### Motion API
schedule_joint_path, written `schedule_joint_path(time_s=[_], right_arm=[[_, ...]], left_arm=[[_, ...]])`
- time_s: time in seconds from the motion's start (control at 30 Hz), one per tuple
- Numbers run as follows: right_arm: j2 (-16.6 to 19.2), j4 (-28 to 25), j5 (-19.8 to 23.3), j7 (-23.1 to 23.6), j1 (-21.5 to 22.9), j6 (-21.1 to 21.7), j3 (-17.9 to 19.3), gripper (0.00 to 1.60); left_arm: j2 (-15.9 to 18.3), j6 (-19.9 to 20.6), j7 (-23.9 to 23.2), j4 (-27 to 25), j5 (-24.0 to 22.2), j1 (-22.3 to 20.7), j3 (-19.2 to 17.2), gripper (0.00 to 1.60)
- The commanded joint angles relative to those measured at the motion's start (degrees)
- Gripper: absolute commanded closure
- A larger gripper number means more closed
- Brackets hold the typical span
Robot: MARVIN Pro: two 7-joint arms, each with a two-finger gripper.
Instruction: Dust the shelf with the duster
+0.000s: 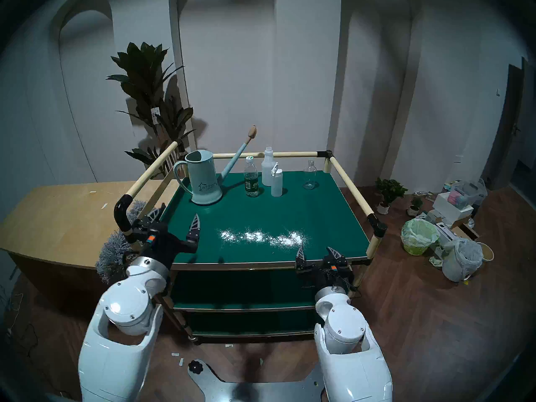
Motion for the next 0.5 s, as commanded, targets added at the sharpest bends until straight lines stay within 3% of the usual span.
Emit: schedule_joint_path(time_s=[0.0, 0.47], right_arm=[[0.00, -0.98, -0.03, 0.03, 0.45, -0.29, -0.04, 0.00], [1.73, -4.14, 1.60, 2.83, 0.42, -1.36, 0.81, 0.00]], left_arm=[[2.64, 0.10, -1.25, -6.45, -1.51, -0.13, -5.89, 0.00], [3.39, 8.94, -5.48, -17.20, -8.44, 6.08, -20.99, 0.00]])
